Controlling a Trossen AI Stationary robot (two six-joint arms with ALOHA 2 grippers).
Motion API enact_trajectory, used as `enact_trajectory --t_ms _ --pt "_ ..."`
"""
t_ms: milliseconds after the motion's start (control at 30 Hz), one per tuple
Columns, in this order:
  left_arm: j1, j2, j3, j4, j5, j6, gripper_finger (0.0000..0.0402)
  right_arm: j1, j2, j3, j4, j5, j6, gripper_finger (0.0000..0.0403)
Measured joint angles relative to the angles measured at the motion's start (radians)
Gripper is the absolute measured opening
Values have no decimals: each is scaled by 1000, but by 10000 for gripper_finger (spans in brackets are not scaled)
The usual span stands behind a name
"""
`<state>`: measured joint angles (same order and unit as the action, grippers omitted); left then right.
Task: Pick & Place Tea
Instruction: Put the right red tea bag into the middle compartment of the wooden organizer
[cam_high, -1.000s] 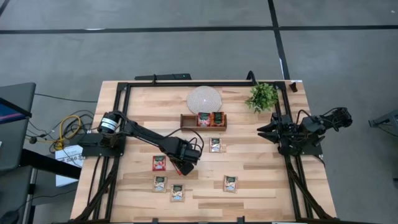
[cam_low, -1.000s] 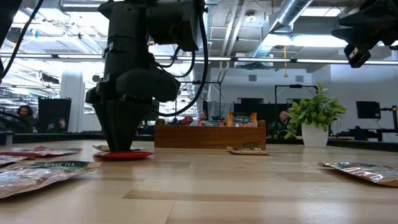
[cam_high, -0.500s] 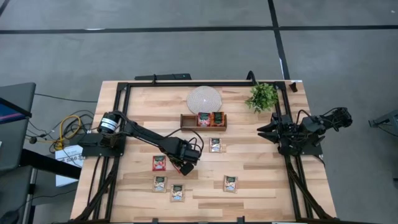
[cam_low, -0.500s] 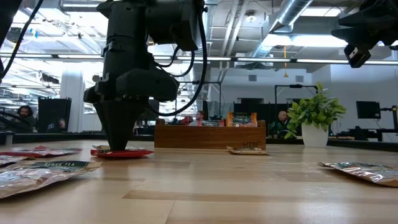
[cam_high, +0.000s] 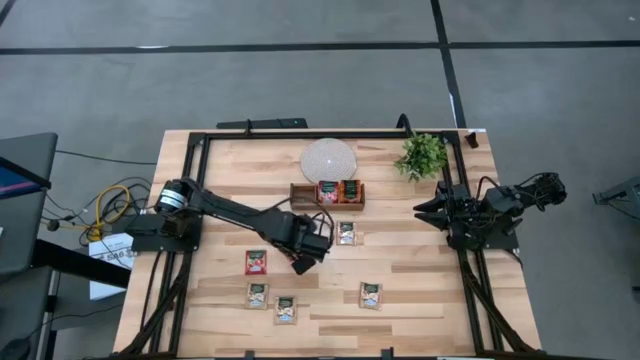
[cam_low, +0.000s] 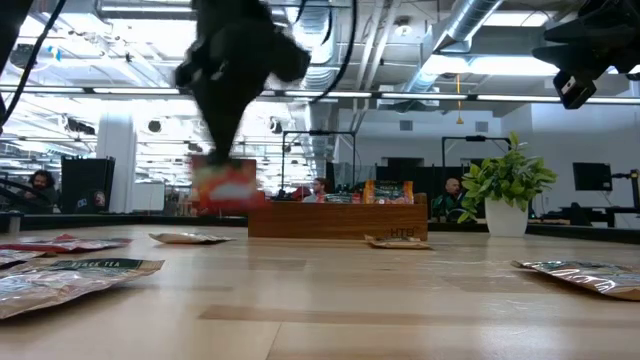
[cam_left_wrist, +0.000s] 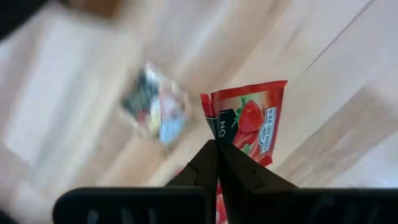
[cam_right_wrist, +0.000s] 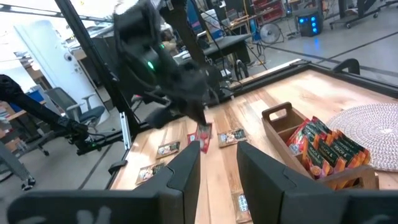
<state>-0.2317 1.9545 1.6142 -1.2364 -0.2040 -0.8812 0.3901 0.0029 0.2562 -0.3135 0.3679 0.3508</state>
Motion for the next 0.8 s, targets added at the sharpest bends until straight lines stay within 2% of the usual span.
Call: enact_trajectory --t_ms 167,333,500,667,800 --pt "14 -1 165 -51 -140 113 0 0 0 0 0 0 11 98" --pt "42 -1 269 -50 -217 234 0 0 0 0 15 0 95 98" --pt "79 -1 302 -29 -261 335 0 0 2 0 99 6 127 98" --pt "111 -1 303 42 -294 431 0 -1 32 0 205 119 114 98" --pt "117 -1 303 143 -325 537 0 0 96 0 265 104 103 98"
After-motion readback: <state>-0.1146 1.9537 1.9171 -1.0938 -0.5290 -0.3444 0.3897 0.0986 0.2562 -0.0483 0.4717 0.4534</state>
